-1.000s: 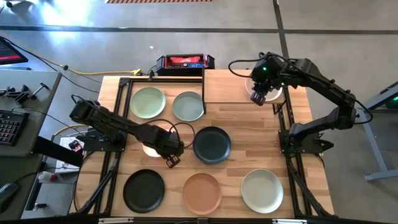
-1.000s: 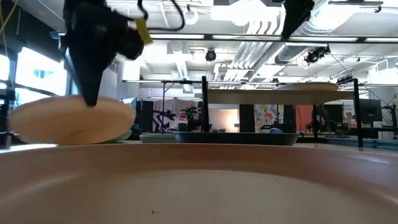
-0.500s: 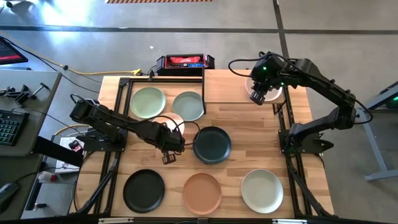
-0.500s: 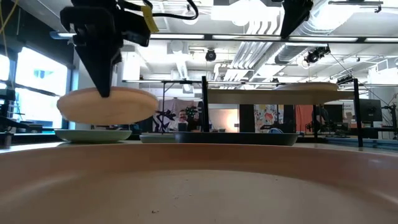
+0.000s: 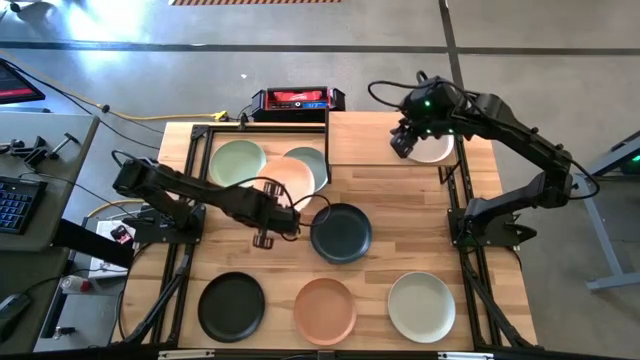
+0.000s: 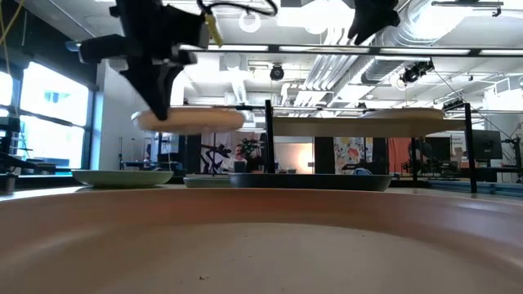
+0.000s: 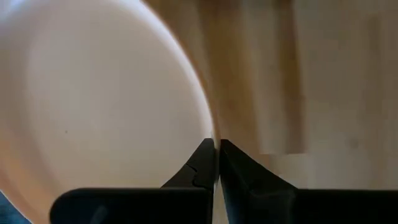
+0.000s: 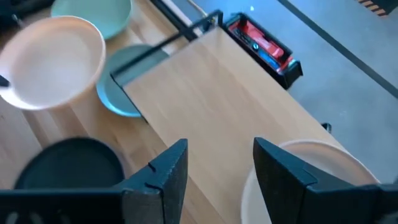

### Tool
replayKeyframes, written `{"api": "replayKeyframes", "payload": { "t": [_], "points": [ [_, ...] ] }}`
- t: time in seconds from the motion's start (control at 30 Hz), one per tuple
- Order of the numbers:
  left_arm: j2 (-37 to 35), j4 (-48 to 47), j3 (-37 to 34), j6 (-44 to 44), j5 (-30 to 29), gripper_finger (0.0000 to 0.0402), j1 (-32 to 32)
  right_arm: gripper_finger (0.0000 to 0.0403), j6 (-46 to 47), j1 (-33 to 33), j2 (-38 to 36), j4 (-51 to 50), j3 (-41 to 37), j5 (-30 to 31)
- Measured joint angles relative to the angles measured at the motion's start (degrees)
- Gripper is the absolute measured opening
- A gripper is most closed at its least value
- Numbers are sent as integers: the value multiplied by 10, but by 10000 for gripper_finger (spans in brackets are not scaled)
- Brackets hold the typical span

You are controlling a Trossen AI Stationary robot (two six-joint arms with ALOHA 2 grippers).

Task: Place and stack plates onto a shelf
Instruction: Stack the orange plate on the light brown plate on the shelf

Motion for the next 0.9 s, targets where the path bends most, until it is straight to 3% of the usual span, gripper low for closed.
{"api": "replayKeyframes", "payload": {
  "t": [0.5, 0.9],
  "points": [
    [0, -30, 150, 186, -138, 1, 18, 160, 10, 0, 1, 89, 0, -28],
    [0, -25, 220, 245, -188, 1, 38, 160, -30, 0, 1, 305, 0, -60]
  ]
}}
